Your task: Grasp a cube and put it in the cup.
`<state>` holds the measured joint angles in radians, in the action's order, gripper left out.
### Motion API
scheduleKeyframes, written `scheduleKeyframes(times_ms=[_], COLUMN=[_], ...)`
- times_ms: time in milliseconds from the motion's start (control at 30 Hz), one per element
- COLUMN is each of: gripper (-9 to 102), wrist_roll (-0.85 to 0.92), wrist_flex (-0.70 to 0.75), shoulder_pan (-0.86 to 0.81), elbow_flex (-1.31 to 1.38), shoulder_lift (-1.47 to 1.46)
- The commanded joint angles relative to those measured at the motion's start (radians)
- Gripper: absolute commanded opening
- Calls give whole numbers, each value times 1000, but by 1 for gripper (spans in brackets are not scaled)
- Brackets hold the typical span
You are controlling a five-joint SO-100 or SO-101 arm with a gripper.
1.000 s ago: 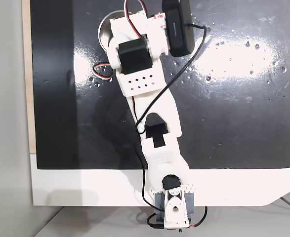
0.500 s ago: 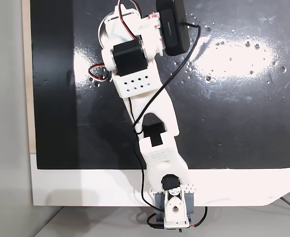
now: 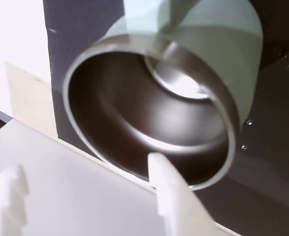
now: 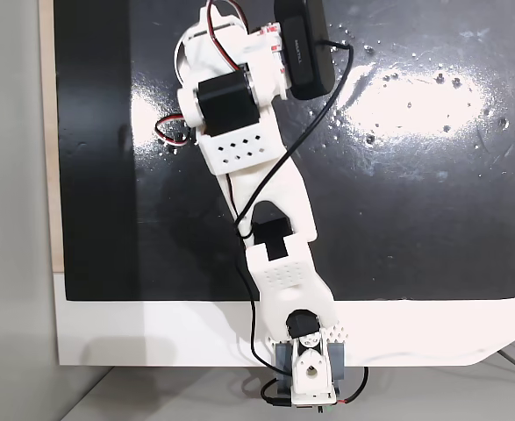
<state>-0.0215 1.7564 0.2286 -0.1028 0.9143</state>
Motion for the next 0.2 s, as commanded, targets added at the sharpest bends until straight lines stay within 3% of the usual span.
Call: scheduleKeyframes(times_ms=[0,167], gripper=[27,27], wrist_roll=[-2,-2], wrist_flex=[5,9], shoulder_pan=[-6,-8], elbow_flex=[55,55], shoulder_lift=[49,49])
